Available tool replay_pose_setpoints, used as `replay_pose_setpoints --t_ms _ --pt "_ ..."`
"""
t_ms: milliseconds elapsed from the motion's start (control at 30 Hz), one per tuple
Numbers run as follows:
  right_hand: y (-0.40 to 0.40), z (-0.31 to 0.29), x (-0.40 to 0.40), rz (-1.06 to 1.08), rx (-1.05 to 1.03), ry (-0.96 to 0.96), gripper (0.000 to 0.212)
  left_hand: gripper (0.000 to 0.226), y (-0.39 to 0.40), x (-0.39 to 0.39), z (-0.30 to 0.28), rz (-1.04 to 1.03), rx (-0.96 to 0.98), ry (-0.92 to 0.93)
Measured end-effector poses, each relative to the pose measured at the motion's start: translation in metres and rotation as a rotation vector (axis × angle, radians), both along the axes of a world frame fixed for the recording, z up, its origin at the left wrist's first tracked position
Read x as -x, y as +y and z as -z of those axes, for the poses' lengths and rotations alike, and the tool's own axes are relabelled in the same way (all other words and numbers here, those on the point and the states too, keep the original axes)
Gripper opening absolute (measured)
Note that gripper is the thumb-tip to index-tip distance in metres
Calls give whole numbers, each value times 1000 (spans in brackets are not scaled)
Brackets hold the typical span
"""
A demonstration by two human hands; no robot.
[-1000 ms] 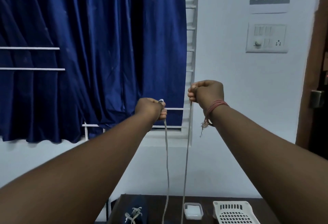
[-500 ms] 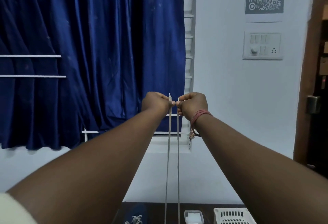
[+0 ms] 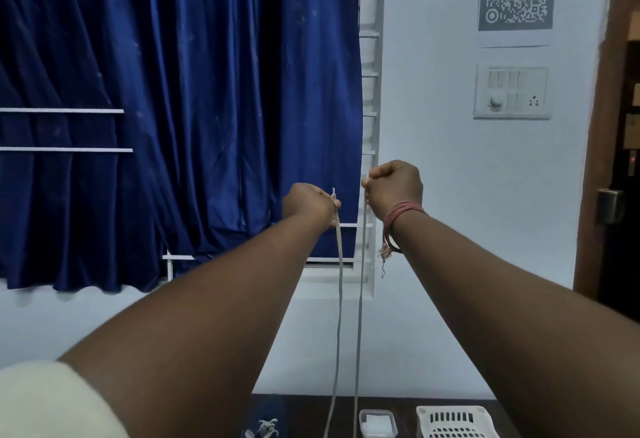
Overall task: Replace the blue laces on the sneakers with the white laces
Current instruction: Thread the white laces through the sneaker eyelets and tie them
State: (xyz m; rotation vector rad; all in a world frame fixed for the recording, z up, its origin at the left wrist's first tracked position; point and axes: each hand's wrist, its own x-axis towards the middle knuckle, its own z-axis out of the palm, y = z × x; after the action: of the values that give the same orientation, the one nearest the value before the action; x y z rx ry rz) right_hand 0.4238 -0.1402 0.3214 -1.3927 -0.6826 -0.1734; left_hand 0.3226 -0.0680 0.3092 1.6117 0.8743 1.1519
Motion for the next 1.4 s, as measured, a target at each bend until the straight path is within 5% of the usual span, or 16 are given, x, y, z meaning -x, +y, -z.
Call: replay_pose_setpoints --t_ms 967,1133,1400 --pt "16 29 10 -77 100 -60 19 11 9 4 3 -24 -194 186" --pt "16 69 5 -124 199 -4 19 8 19 2 51 -55 -200 278" --pt "3 225 24 -319 450 111 24 21 25 22 229 -91 -222 587"
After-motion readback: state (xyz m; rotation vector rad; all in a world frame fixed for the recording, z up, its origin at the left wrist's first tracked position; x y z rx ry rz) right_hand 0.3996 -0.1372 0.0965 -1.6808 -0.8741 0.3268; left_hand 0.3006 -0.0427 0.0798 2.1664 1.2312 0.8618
